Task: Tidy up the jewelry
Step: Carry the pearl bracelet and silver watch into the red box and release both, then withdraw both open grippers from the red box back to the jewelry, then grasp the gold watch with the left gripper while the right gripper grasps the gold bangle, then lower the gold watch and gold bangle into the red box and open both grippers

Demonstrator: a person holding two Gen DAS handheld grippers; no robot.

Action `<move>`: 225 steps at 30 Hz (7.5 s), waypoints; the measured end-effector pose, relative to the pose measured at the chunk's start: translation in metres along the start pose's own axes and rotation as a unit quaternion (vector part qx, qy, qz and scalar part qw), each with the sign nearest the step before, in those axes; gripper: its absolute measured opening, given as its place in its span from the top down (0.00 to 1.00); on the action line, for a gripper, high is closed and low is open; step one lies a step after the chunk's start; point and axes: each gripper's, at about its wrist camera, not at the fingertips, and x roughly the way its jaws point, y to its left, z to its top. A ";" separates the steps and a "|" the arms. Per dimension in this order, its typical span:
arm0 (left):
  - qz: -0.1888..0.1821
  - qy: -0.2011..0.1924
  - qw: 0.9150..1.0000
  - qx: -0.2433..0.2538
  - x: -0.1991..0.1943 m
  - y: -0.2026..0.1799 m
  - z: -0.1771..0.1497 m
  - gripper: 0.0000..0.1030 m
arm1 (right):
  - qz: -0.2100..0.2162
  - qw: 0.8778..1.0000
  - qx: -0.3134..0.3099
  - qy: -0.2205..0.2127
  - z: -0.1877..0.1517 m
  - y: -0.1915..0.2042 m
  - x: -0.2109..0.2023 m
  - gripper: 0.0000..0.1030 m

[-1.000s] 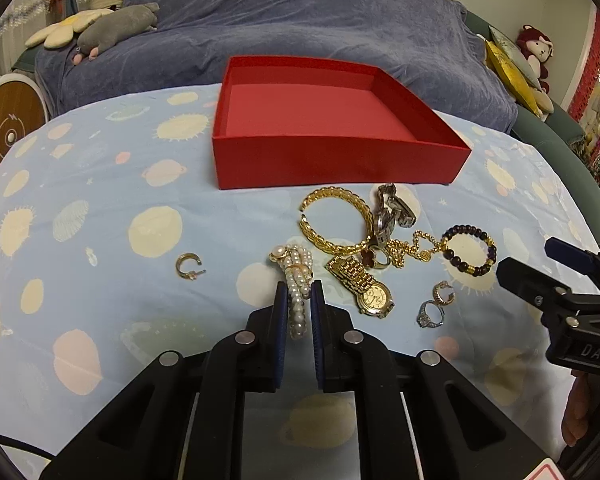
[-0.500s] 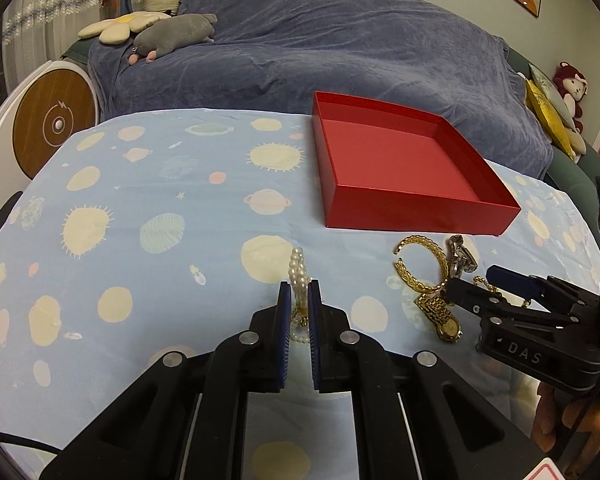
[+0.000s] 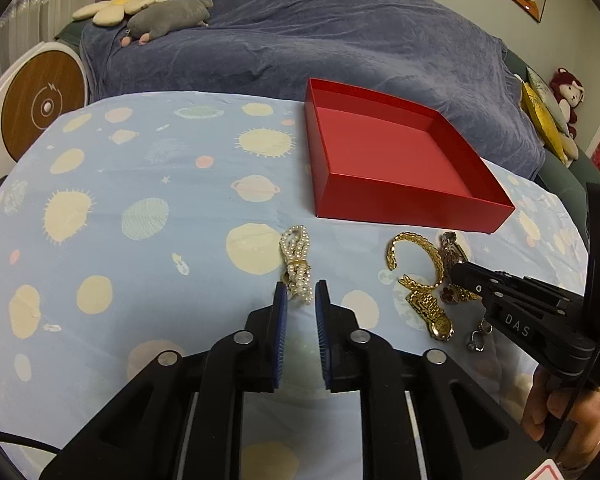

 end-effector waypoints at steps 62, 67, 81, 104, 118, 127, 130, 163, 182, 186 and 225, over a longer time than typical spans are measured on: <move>-0.003 -0.018 0.997 0.070 0.135 -0.071 0.211 0.79 | -0.003 0.995 0.015 -0.103 0.200 -0.072 0.008 0.98; 0.007 -0.021 0.998 0.061 0.130 -0.068 0.201 0.62 | -0.013 0.995 0.006 -0.095 0.178 -0.075 0.004 0.79; 0.043 -0.032 0.989 0.136 0.087 -0.063 0.111 0.61 | -0.023 0.999 -0.016 -0.026 0.090 -0.071 0.015 0.77; 0.037 -0.043 0.997 0.054 0.034 -0.010 0.083 0.39 | 0.000 0.998 0.009 -0.066 0.048 -0.047 -0.046 0.61; 0.064 -0.008 0.996 0.068 0.017 0.010 0.007 0.27 | 0.039 0.998 -0.033 -0.022 0.001 0.008 -0.036 0.42; 0.054 -0.005 0.994 0.092 0.014 0.010 0.000 0.27 | 0.033 0.997 -0.067 0.004 0.005 0.031 0.001 0.42; 0.052 -0.002 0.995 0.089 0.014 0.013 -0.001 0.27 | 0.023 0.997 -0.073 0.007 0.007 0.038 0.012 0.41; 0.012 0.001 0.993 0.120 0.009 -0.061 -0.007 0.22 | -0.033 0.998 0.002 -0.060 -0.009 -0.046 -0.096 0.49; -0.002 0.028 0.986 0.163 0.051 -0.116 -0.033 0.49 | -0.024 0.998 0.035 -0.040 -0.016 -0.060 -0.086 0.49; -0.005 0.024 0.985 0.172 0.048 -0.116 -0.033 0.71 | -0.021 0.999 0.031 -0.034 -0.017 -0.057 -0.082 0.49; 0.023 -0.072 0.987 0.141 0.053 -0.101 0.113 0.81 | -0.003 0.999 0.001 -0.050 0.077 -0.055 -0.017 0.49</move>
